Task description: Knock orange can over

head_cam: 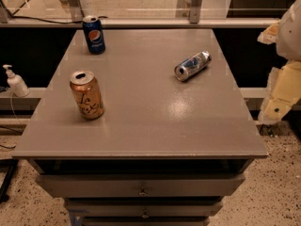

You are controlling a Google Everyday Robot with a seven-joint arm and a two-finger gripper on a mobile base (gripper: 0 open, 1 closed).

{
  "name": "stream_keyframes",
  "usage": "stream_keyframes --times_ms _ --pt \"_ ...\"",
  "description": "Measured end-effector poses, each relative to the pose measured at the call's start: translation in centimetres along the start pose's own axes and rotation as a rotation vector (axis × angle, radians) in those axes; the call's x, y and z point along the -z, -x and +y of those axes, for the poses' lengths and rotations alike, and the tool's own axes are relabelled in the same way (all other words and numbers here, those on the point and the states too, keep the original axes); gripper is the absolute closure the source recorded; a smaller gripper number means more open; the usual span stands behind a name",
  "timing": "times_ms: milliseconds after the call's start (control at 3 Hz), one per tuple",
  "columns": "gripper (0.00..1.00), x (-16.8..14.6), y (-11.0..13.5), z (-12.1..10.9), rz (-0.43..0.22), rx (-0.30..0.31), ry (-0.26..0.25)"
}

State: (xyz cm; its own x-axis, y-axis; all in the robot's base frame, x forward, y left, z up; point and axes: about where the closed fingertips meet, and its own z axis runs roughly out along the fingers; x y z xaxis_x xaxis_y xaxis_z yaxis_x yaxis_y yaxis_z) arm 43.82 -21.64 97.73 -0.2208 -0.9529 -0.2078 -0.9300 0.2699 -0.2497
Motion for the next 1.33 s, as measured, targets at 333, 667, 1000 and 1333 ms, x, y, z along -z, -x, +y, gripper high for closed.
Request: stream_keyframes --times_ms 333,667,1000,1333 --pt "0.00 0.0 0.0 0.0 0.000 0.000 0.000" --pt "0.00 -0.6 0.5 0.0 -0.048 -0.015 0.019" --pt "0.00 -2.7 3.3 1.4 -0.165 -0.051 0.062" --pt "0.00 -5.3 7.9 3.9 -0.339 -0.070 0.128"
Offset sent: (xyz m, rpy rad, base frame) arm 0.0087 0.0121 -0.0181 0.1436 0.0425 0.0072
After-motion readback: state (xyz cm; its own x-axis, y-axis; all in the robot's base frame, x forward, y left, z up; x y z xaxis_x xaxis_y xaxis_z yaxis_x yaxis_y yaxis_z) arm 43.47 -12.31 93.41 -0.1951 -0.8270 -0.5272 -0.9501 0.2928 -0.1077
